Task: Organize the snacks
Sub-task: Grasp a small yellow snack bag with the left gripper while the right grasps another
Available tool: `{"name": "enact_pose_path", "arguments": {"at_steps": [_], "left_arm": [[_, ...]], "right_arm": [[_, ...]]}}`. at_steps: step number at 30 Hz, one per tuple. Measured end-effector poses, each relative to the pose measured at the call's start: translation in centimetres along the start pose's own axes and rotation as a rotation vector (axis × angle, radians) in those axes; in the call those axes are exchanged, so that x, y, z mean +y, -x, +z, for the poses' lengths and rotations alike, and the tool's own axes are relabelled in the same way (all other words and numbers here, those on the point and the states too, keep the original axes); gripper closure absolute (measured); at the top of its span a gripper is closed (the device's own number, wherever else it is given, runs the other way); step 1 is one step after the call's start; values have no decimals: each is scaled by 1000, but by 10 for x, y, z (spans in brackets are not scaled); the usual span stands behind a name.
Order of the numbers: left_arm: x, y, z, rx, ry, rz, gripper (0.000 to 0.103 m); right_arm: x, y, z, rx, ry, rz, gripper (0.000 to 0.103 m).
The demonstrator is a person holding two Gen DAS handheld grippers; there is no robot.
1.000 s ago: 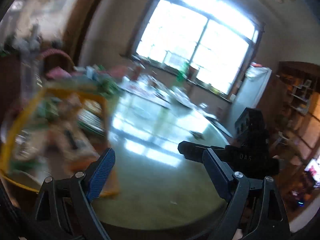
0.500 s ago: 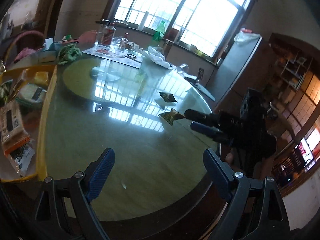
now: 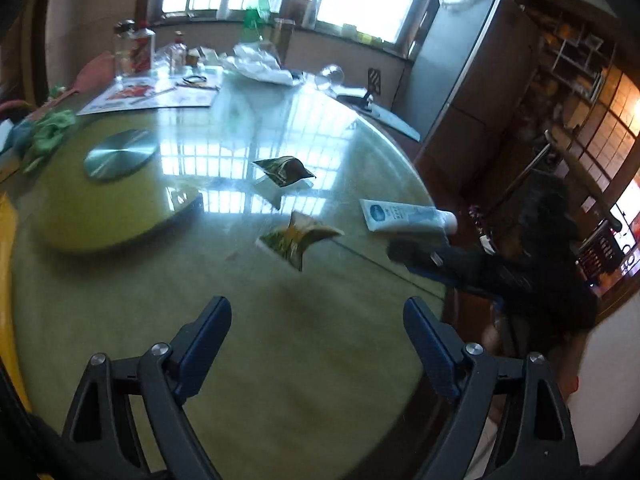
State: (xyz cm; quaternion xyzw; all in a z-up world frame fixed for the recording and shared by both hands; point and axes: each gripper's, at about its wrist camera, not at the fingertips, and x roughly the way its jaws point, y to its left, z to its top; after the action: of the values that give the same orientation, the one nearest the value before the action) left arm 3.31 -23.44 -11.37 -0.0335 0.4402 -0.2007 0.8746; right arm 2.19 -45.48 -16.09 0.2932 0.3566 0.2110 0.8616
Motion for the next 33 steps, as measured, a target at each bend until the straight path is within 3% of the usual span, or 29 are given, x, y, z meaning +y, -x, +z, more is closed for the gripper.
{"name": "enact_pose_path", "arguments": {"at_steps": [5,9,13,15,19,27,33], "left_arm": [[11,-51,22,81,63,28,45],[4,-61,34,42,12,79,45],[-7,-74,40,71,-64,103,45],[-9,-81,39,94,-84,110,52],[-15,-65,32,70,-118,143,75],[11,-23,-2,47,21,155,87],[37,2,-34,62,166,139,87]], "right_arm": [[-4,-1,5,-17,39,-46,30],[-12,1,5,-19,44,-50,30],[-12,2,6,-16,51,-49,30],[-11,2,6,-13,61,-45,30],[-6,4,7,-19,77,-35,30],[17,-14,21,12,112,16,30],[41,-55,56,97,109,41,30]]}}
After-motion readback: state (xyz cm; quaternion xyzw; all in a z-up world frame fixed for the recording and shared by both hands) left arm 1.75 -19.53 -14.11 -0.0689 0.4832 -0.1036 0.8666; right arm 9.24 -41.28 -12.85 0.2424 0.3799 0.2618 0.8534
